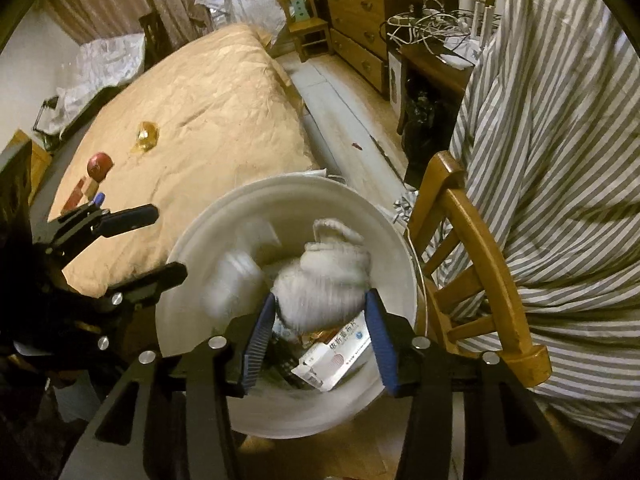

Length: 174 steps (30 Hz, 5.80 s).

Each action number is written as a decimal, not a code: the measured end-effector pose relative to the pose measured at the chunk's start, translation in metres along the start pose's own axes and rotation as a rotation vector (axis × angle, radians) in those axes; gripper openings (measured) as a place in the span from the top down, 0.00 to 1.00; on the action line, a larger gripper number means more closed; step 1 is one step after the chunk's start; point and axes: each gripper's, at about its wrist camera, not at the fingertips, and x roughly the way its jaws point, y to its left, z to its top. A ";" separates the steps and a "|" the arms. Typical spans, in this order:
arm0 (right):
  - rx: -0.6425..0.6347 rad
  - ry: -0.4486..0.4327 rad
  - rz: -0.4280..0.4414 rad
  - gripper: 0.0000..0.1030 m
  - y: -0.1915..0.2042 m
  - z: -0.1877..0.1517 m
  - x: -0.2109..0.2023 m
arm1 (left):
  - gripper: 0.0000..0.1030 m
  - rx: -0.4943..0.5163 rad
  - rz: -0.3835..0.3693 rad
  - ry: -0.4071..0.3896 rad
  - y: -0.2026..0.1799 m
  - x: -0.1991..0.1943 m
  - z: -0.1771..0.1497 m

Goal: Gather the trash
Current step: 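Open both grippers over the bucket to drop packet and knitted ball, then swing both open grippers back over the bed toward the remaining trash, then grasp the blue bottle cap with the right gripper while the left gripper grasps the beige sponge, then lift the bottle cap and sponge and carry both over the bucket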

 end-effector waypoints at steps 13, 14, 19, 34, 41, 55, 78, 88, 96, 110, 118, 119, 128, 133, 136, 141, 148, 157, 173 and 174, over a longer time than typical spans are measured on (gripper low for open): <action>0.020 -0.020 0.026 0.53 -0.002 -0.002 -0.001 | 0.32 0.003 0.005 0.003 0.004 0.001 -0.003; 0.019 -0.021 0.027 0.53 -0.001 -0.002 -0.001 | 0.32 0.002 0.005 0.003 0.005 0.000 -0.003; 0.018 -0.024 0.028 0.53 -0.002 -0.002 -0.001 | 0.32 -0.006 0.008 0.000 0.004 -0.001 -0.003; -0.117 -0.212 0.021 0.32 0.072 -0.009 -0.021 | 0.32 -0.063 0.034 -0.029 0.042 -0.025 -0.033; -0.275 -0.280 0.115 0.27 0.172 -0.024 0.003 | 0.32 -0.193 0.153 -0.048 0.127 -0.052 -0.085; -0.467 -0.178 0.291 0.29 0.351 -0.003 0.113 | 0.32 -0.625 0.460 -0.033 0.361 -0.121 -0.226; -0.664 -0.109 0.302 0.48 0.575 0.115 0.314 | 0.26 -0.585 0.549 -0.022 0.454 -0.129 -0.279; -0.665 -0.117 0.295 0.60 0.564 0.115 0.315 | 0.24 -0.548 0.539 -0.073 0.464 -0.117 -0.252; -0.607 -0.115 0.246 0.60 0.498 0.099 0.289 | 0.18 -0.436 0.484 -0.132 0.453 -0.094 -0.212; -0.622 -0.145 0.197 0.58 0.487 0.095 0.282 | 0.33 -0.479 0.525 -0.117 0.474 -0.069 -0.191; -0.624 -0.145 0.172 0.59 0.493 0.093 0.288 | 0.60 -0.475 0.538 -0.123 0.474 -0.069 -0.190; -0.624 -0.149 0.167 0.60 0.493 0.092 0.288 | 0.60 -0.475 0.539 -0.125 0.474 -0.069 -0.190; -0.616 -0.175 0.153 0.60 0.495 0.086 0.286 | 0.63 -0.484 0.560 -0.125 0.461 -0.076 -0.193; -0.611 -0.198 0.158 0.60 0.497 0.084 0.277 | 0.64 -0.518 0.580 -0.157 0.444 -0.099 -0.205; -0.601 -0.242 0.169 0.60 0.499 0.082 0.258 | 0.64 -0.513 0.608 -0.190 0.421 -0.119 -0.208; -0.542 -0.339 0.197 0.60 0.496 0.077 0.212 | 0.63 -0.527 0.650 -0.282 0.374 -0.159 -0.207; -0.484 -0.509 0.212 0.60 0.484 0.057 0.132 | 0.63 -0.579 0.730 -0.400 0.316 -0.208 -0.206; -0.410 -0.671 0.257 0.60 0.473 0.020 0.067 | 0.63 -0.608 0.863 -0.531 0.257 -0.248 -0.204; -0.393 -0.684 0.232 0.60 0.451 0.007 0.032 | 0.63 -0.549 0.821 -0.534 0.230 -0.243 -0.181; -0.388 -0.683 0.226 0.60 0.445 0.010 0.029 | 0.63 -0.539 0.811 -0.537 0.228 -0.242 -0.175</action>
